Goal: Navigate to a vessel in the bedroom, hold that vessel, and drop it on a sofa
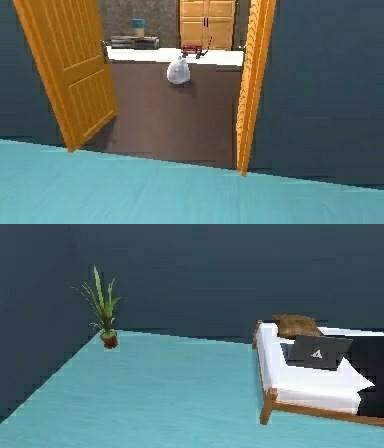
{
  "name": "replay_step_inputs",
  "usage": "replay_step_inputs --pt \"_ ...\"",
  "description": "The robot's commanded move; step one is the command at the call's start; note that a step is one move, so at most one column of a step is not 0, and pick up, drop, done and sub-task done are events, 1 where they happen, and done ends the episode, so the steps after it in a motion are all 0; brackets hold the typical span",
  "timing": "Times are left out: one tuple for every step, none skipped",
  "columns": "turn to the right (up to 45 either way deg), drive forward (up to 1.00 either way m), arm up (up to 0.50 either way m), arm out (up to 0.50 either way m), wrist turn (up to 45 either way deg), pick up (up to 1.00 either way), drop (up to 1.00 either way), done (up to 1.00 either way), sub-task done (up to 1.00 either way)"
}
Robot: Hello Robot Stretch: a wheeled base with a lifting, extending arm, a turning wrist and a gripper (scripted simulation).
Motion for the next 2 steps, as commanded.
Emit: replay_step_inputs --pt "0.0 0.1 0.0 0.0 0.0 0.0 0.0 0.0 0.0" --pt "-45.0 0.0 0.0 0.0 0.0 0.0 0.0 0.0 0.0"
